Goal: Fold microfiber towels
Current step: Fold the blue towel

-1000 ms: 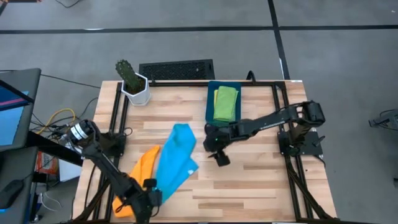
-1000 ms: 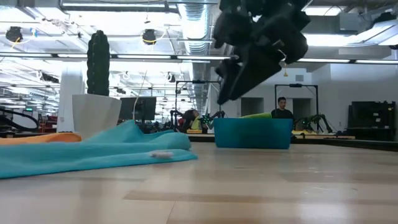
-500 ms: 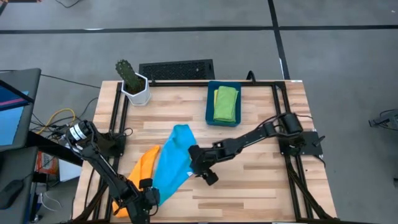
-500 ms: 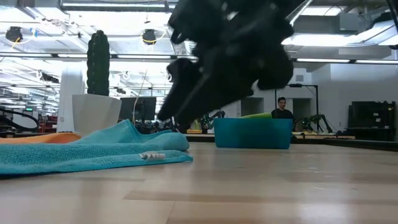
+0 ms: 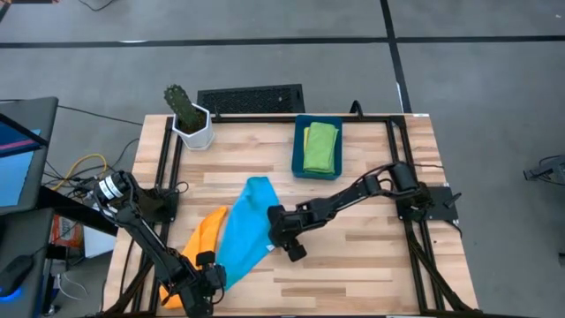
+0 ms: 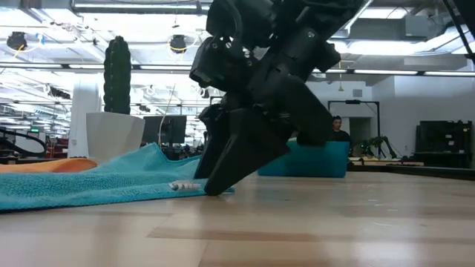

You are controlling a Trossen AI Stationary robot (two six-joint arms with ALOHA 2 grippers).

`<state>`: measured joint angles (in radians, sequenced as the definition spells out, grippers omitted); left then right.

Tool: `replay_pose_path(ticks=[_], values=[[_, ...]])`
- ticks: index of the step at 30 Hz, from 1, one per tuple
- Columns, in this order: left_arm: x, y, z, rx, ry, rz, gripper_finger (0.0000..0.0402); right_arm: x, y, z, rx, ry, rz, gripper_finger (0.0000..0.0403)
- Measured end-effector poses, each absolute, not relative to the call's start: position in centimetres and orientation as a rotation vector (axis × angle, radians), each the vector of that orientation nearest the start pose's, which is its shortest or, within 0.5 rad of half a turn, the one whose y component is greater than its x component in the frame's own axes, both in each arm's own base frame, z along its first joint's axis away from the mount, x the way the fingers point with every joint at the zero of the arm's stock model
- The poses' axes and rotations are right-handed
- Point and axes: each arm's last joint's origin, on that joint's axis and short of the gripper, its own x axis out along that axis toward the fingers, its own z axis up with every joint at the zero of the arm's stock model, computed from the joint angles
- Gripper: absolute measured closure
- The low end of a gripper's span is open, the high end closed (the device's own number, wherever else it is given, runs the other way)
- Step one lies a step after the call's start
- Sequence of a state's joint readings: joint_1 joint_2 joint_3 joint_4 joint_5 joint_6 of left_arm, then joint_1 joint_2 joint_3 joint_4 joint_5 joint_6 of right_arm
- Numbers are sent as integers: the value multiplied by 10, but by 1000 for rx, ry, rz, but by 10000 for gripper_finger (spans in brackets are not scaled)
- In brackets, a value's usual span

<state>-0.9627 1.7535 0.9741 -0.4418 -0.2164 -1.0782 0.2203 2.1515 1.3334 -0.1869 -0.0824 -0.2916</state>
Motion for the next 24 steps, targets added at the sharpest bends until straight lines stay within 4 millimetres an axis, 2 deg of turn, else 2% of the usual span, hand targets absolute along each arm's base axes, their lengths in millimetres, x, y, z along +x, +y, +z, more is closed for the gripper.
replay_pose_path(ticks=[5,7,9,11,13,18,24], values=[[189,-256,144,-290,1188,6,401,414,102,104,-321,984,399,320],[191,-254,144,-333,1185,34,401,412,106,111,-302,1002,378,368],[196,-253,147,-378,1174,57,401,407,109,119,-298,1032,379,387],[203,-254,156,-405,1141,63,401,400,111,132,-275,1066,372,382],[211,-253,171,-432,1089,57,401,394,112,156,-213,1060,353,374],[219,-241,226,-449,931,105,401,363,105,245,6,956,328,390],[207,-196,309,-375,705,214,401,309,89,344,251,693,231,378]])
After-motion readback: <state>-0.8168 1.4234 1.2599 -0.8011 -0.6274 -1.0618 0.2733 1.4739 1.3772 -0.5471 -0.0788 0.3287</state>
